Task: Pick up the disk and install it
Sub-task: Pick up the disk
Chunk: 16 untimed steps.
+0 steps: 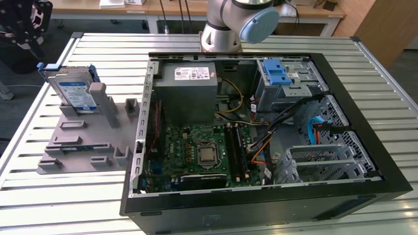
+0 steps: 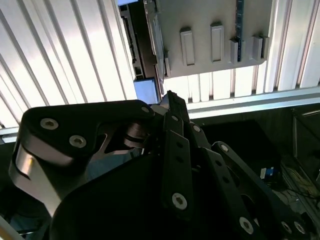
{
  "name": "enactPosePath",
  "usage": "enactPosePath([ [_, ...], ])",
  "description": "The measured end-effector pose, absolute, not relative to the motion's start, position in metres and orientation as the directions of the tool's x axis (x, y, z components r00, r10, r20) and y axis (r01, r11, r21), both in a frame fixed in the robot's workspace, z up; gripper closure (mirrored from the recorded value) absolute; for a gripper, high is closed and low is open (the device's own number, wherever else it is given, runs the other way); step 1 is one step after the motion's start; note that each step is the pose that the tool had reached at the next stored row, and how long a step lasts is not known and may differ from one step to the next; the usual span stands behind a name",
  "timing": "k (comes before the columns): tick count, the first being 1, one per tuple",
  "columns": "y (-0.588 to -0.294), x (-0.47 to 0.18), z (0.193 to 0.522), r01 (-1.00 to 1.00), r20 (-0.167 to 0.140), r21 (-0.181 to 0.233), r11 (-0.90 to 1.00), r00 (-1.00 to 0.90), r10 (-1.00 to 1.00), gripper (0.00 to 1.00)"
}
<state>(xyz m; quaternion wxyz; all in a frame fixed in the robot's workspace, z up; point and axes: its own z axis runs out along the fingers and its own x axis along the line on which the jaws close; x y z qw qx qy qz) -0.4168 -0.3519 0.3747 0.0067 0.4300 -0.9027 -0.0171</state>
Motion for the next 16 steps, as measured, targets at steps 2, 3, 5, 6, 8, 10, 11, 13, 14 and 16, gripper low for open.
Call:
enactPosePath([
  [2,-0.3519,-0.4168,0.3745,-0.798,-0.003,0.037,0.602,-0.602,-0.798,0.89],
  [3,-0.3519,-0.4168,0.3744,-0.809,-0.003,0.037,0.587,-0.588,-0.809,0.89],
  [5,-0.3519,-0.4168,0.3743,-0.83,-0.003,0.037,0.556,-0.557,-0.831,0.89],
  [6,-0.3519,-0.4168,0.3742,-0.84,-0.003,0.037,0.541,-0.542,-0.841,0.89],
  [8,-0.3519,-0.4168,0.374,-0.859,-0.003,0.037,0.511,-0.511,-0.859,0.89],
  [10,-0.3519,-0.4168,0.3738,-0.877,-0.003,0.037,0.48,-0.48,-0.877,0.89],
  [11,-0.3519,-0.4168,0.3737,-0.886,-0.003,0.037,0.462,-0.463,-0.887,0.89],
  [13,-0.3519,-0.4168,0.3735,-0.901,-0.003,0.036,0.433,-0.433,-0.901,0.89],
  [14,-0.3519,-0.4168,0.3735,-0.905,-0.003,0.036,0.423,-0.424,-0.906,0.89],
  [16,-0.3519,-0.4168,0.3735,-0.908,-0.003,0.036,0.417,-0.418,-0.909,0.89],
])
